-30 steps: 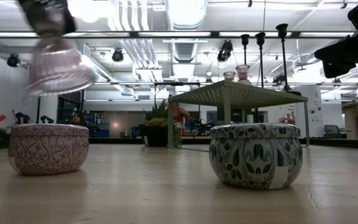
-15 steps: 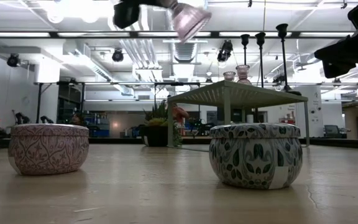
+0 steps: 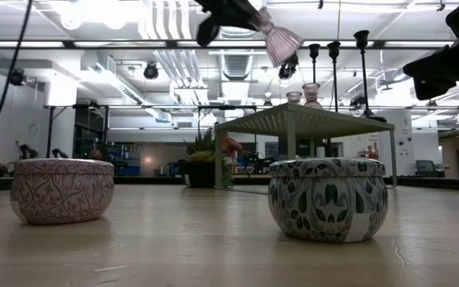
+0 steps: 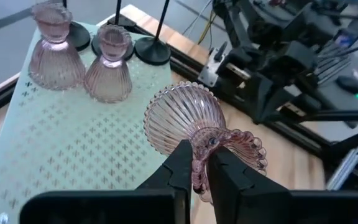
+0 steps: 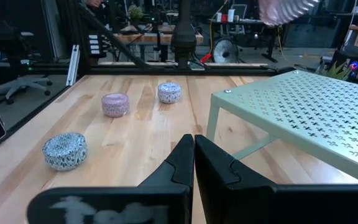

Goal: Pick & Place candle stick holders
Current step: Put the pink candle holder on the shelf aligned with the other pink candle holders

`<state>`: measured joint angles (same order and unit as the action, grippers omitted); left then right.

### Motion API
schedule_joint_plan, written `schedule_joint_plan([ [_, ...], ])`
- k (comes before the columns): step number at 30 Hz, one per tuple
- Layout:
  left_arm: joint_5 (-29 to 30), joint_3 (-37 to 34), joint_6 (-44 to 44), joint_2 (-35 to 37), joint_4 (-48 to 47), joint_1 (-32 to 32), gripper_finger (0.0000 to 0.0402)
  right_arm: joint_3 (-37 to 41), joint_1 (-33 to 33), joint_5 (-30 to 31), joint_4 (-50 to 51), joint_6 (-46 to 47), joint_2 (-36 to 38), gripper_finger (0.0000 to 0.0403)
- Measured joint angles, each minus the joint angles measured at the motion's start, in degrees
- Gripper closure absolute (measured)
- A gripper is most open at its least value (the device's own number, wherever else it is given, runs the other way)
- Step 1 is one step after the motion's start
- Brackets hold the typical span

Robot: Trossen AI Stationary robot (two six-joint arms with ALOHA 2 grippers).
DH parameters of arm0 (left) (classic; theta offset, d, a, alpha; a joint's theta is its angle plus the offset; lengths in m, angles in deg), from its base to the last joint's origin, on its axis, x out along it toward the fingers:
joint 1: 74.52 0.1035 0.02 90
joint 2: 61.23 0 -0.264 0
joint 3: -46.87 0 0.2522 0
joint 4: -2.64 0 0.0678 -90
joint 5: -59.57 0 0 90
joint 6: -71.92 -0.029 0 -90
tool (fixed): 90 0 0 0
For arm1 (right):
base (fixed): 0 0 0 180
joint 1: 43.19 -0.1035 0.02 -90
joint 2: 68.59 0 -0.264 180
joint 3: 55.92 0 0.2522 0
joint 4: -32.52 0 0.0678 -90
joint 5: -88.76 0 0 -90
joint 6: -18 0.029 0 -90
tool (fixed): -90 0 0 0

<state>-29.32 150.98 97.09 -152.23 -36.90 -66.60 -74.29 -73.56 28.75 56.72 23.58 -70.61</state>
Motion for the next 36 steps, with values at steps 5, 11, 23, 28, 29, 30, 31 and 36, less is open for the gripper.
schedule_joint_plan([
  [5, -1.00, 7.41, -2.23, -7.23, -5.60, 2.10, 0.0369, 0.00, 0.02, 0.00, 0.00, 0.04, -0.02, 0.0394],
  [11, -1.22, 13.86, -4.45, -12.75, -9.61, 3.69, 0.0368, 0.00, 0.00, -0.01, 0.01, 0.19, -0.02, 0.0394],
  [23, -9.24, 19.37, -4.16, -17.03, -15.29, 6.86, 0.0367, 0.00, 0.04, 0.12, 0.04, -16.51, 0.02, 0.0394],
  [28, -9.21, 19.22, -4.35, -17.38, -18.35, 7.65, 0.0367, 0.01, 0.02, 0.11, -0.02, -20.95, 0.02, 0.0394],
  [29, -9.08, 19.17, -4.59, -17.38, -18.80, 7.68, 0.0367, 0.00, 0.00, 0.08, -0.01, -20.81, 0.04, 0.0394],
  [30, -9.07, 19.17, -4.70, -17.38, -18.58, 7.68, 0.0367, 0.02, 0.00, 0.07, -0.01, -20.81, 0.04, 0.0394],
  [31, -9.15, 19.17, -4.86, -17.42, -17.93, 7.62, 0.0367, 0.01, 0.00, 0.08, 0.00, -20.81, 0.02, 0.0394],
  [36, -9.23, 19.13, -5.57, -17.62, -17.84, 7.61, 0.0367, 0.02, 0.00, 0.04, 0.01, -19.77, 0.02, 0.0394],
])
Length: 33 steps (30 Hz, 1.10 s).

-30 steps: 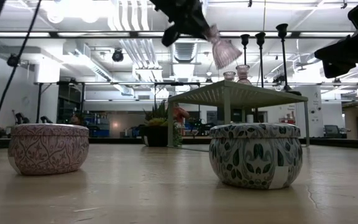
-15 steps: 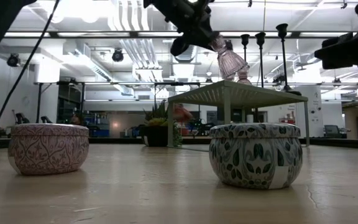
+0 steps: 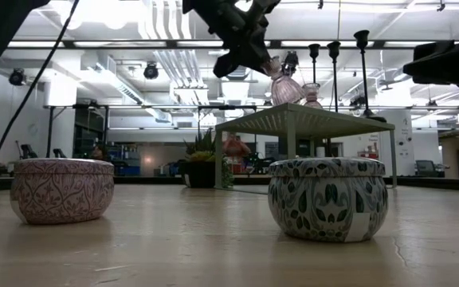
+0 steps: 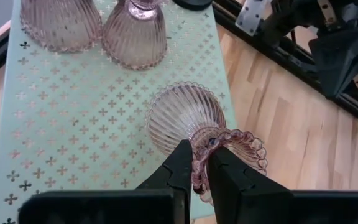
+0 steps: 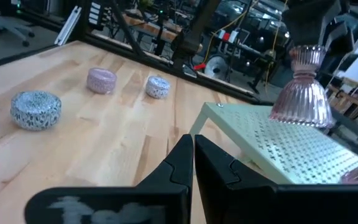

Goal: Pick & Place candle stick holders
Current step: Put the pink candle holder on the shelf aligned with the other pink candle holders

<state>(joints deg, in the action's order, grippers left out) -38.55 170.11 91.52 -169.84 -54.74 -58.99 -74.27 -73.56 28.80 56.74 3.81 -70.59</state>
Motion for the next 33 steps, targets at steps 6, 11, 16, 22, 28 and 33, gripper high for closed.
schedule_joint_plan([
  [6, -2.17, -0.02, -0.20, -1.63, 0.98, 0.07, 0.0367, -0.01, 0.00, -0.03, -0.03, 8.58, 0.00, 0.0394],
  [11, -5.07, 0.03, 0.02, -3.14, 2.48, 0.02, 0.0365, -0.02, 0.00, -0.02, -0.51, 12.49, 0.02, 0.0394],
  [16, -4.96, 0.08, 1.77, -3.74, 4.22, 0.24, 0.0350, 0.00, 0.01, -0.02, -0.45, 13.26, -0.02, 0.0394],
  [22, -4.57, 1.03, 2.53, -3.76, 4.67, 0.44, 0.0343, -0.01, 0.00, -0.02, -0.42, 13.39, -0.02, 0.0394],
  [28, -3.94, 3.11, 2.78, -3.80, 0.48, 0.66, 0.0346, -0.02, 0.00, -0.02, -0.39, 14.13, -0.04, 0.0394],
  [33, -3.89, 3.74, 3.22, -3.80, -1.69, 0.64, 0.0346, 0.06, 0.00, -0.02, -0.42, 14.26, -0.07, 0.0394],
])
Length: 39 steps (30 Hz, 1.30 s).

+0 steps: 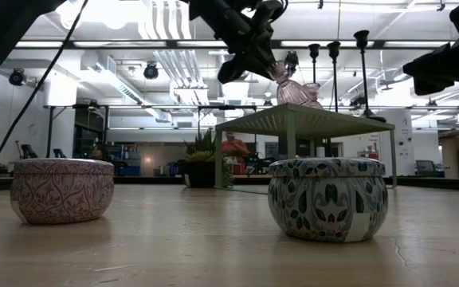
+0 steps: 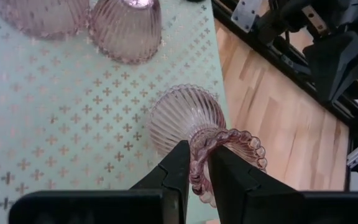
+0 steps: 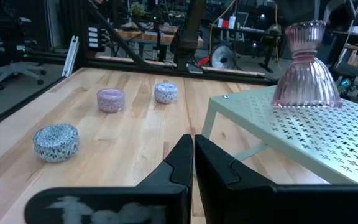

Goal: Pick & Place candle stick holders
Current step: Put the pink candle holder on the shelf aligned with the other pink candle holders

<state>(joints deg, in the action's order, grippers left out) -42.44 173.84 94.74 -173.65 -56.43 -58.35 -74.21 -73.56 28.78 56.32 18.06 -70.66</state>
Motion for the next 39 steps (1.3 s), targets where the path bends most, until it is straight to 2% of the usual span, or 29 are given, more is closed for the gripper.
schedule_joint_plan([
  [5, -0.32, 0.11, 1.26, 0.12, -2.84, 0.51, 0.0346, 0.01, 0.00, 0.00, -0.04, 0.40, -0.02, 0.0394],
  [17, 0.41, 0.11, 0.84, 0.13, -1.26, 0.52, 0.0342, 0.03, 0.00, 0.00, -0.06, 0.41, -0.02, 0.0394],
  [30, 1.16, 0.16, 1.07, 0.13, 4.73, 0.55, 0.0248, 0.03, 0.01, 0.00, -0.06, 0.37, -0.02, 0.0394],
  [36, 1.00, 0.98, -0.90, 0.34, 4.80, 0.55, 0.0231, 0.03, 0.02, 0.02, -0.57, 1.93, -0.02, 0.0394],
  [39, 0.99, 0.98, -1.45, 0.93, 6.29, 0.55, 0.0229, 0.10, 0.01, -0.01, -4.40, 2.04, -0.02, 0.0394],
])
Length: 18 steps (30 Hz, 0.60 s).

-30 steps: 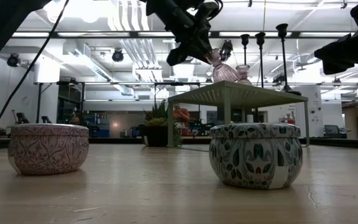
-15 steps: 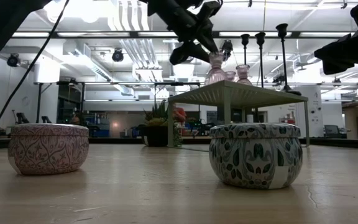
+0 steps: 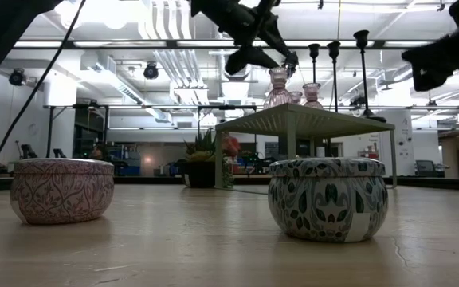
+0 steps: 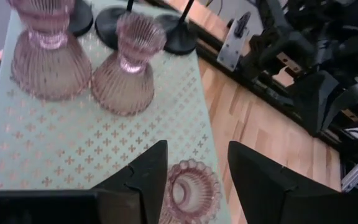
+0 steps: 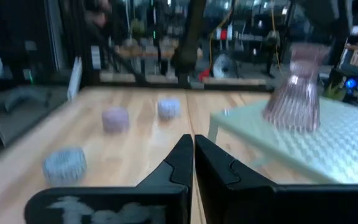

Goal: Pick & Place candle stick holders
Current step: Put the pink candle holder on the shelf aligned with the other pink candle holders

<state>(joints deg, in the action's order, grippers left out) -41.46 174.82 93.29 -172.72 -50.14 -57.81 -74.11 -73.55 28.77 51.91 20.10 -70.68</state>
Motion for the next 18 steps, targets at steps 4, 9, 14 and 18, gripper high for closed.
schedule_joint_plan([
  [4, -0.01, 0.00, -2.58, 2.00, -0.40, -0.01, 0.0229, 0.00, 0.06, 0.10, -7.78, 0.40, 0.03, 0.0394],
  [9, 0.83, 0.00, -8.01, 4.69, -4.73, -1.67, 0.0229, 0.13, 0.02, 5.46, -12.57, 4.68, -1.04, 0.0394],
  [14, 2.53, -2.18, -11.56, 5.57, -7.59, -5.68, 0.0231, 0.15, 0.06, 11.87, -12.72, 8.39, -2.83, 0.0393],
  [18, 6.56, -5.93, -14.68, 7.95, -5.71, -10.08, 0.0255, 0.15, 0.08, 13.94, -13.56, 11.29, -6.00, 0.0372],
])
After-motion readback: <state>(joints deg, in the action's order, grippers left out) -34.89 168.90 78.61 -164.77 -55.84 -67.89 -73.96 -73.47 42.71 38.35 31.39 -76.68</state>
